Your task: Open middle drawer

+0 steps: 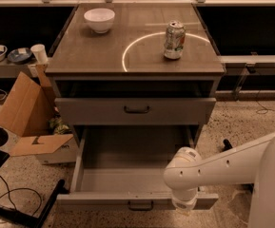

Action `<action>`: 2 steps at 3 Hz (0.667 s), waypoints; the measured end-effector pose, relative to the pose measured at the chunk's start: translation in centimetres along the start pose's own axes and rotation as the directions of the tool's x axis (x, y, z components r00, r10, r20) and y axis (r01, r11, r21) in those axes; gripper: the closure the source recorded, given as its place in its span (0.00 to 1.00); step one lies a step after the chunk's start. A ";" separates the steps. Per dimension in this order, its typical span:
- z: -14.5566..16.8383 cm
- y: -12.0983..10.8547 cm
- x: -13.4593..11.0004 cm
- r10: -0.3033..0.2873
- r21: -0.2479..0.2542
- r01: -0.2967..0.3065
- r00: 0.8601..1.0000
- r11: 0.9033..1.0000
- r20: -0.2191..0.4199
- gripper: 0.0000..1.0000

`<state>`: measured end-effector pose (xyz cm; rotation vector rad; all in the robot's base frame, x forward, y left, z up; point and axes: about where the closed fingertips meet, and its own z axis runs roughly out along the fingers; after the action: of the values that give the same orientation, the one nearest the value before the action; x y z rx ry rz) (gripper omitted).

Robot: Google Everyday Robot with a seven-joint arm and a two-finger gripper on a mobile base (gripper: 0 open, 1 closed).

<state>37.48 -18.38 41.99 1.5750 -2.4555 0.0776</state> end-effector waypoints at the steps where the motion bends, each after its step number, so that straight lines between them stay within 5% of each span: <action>1: -0.3 0.0 0.1 0.000 0.000 0.000 1.000 1.000 0.000 1.00; 2: -0.7 -0.3 0.1 0.000 0.000 0.000 1.000 1.000 0.000 1.00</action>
Offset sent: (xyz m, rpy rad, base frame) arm -0.5226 -0.1363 0.1084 -0.1107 0.3875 -0.8691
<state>37.82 -18.51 42.65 1.5748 -2.4556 0.0776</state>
